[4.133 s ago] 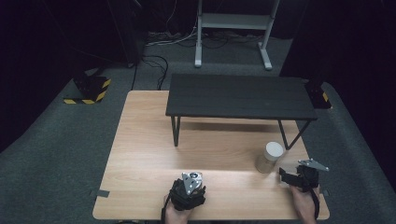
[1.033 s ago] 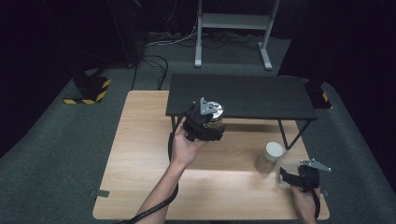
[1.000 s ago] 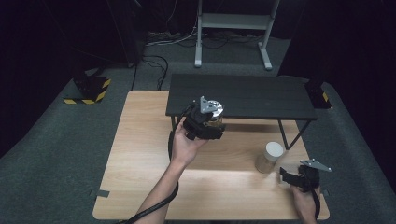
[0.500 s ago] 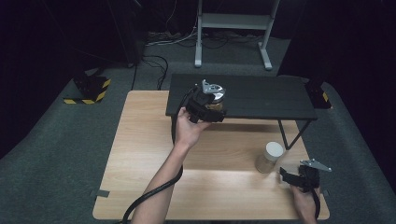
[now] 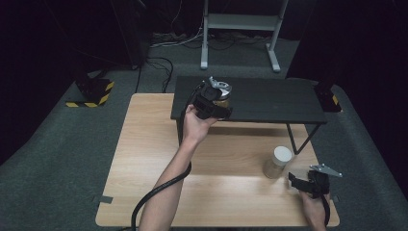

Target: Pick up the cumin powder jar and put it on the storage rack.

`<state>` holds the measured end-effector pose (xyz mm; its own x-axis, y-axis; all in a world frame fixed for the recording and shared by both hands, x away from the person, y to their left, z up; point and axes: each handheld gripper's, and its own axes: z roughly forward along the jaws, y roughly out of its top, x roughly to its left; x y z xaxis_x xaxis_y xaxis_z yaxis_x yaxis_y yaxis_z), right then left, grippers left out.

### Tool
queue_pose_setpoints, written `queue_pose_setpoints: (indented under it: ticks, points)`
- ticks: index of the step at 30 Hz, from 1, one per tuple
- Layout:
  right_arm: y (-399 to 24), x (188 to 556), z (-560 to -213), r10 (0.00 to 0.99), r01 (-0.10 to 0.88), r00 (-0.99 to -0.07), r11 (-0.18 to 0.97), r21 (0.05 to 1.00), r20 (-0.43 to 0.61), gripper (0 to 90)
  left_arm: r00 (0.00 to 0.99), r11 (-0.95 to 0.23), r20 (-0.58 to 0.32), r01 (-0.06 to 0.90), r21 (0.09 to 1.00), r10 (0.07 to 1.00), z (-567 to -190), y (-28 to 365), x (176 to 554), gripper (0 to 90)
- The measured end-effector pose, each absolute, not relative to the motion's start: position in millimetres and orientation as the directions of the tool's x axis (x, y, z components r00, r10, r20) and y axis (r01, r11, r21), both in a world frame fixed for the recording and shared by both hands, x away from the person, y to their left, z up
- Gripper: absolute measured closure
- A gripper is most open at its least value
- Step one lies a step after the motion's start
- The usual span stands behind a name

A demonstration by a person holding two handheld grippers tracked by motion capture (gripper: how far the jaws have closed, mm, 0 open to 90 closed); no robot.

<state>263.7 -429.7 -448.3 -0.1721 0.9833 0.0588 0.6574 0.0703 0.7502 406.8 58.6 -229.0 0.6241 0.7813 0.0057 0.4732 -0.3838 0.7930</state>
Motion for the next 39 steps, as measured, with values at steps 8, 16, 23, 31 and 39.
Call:
queue_pose_setpoints:
  ticks: [8,16,23,31,39]
  points:
    - [-429.9,263.5,-448.3,0.983,0.657,-0.171,0.068,0.751,0.061,10.4,0.614,-0.368,-0.014,0.490,0.791,0.789,-232.0,59.1,415.3,30.9]
    - [-429.7,263.5,-448.3,0.983,0.657,-0.171,0.068,0.751,0.060,10.5,0.615,-0.362,-0.003,0.468,0.806,0.789,-238.2,60.5,416.4,31.0]
    - [-429.1,263.6,-448.2,0.984,0.657,-0.171,0.072,0.750,0.055,10.4,0.611,-0.352,-0.003,0.461,0.815,0.792,-241.3,61.2,415.1,30.9]
    - [-429.4,263.5,-448.3,0.984,0.657,-0.171,0.071,0.751,0.056,10.5,0.610,-0.352,-0.002,0.460,0.815,0.793,-241.2,60.9,414.7,30.8]
    - [-429.6,263.5,-448.4,0.983,0.656,-0.172,0.072,0.751,0.056,10.5,0.610,-0.344,-0.014,0.465,0.816,0.792,-241.7,62.5,414.7,30.2]
